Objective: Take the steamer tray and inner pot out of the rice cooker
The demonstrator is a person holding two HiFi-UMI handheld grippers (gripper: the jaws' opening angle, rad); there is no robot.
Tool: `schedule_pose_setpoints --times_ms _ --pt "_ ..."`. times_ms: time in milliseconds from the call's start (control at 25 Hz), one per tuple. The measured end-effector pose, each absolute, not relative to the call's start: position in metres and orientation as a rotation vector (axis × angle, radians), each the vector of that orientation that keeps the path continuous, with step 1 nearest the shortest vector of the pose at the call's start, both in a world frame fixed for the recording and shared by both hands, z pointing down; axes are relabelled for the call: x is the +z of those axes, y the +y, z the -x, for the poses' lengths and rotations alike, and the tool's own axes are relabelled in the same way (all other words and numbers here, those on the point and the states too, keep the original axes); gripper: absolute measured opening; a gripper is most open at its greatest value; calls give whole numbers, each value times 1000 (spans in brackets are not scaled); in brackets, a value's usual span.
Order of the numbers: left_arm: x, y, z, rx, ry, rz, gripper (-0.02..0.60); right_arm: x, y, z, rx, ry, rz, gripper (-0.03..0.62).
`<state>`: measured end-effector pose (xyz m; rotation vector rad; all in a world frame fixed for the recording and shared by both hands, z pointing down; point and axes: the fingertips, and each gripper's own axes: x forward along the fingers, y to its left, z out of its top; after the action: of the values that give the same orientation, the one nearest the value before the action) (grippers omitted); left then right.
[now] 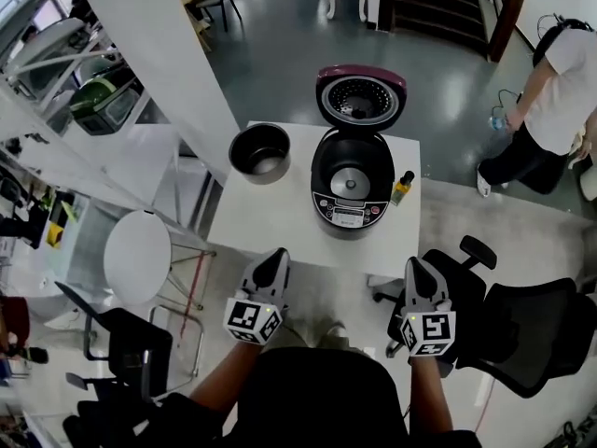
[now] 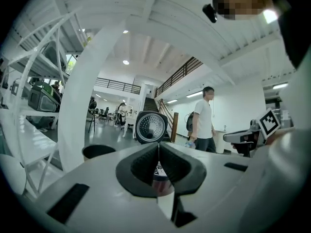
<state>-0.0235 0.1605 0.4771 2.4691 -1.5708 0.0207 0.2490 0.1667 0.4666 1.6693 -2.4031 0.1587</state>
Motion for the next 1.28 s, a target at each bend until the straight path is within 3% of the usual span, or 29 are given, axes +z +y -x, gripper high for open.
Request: schedule_pose_setpoints --times_ms 640,1280 --pt "481 167 9 -12 -1573 -2454 11 468 183 -294 183 -2350 -1739 0" --pt "491 185 16 11 -1589 -2411 11 458 198 -288 142 -2368 -1709 0"
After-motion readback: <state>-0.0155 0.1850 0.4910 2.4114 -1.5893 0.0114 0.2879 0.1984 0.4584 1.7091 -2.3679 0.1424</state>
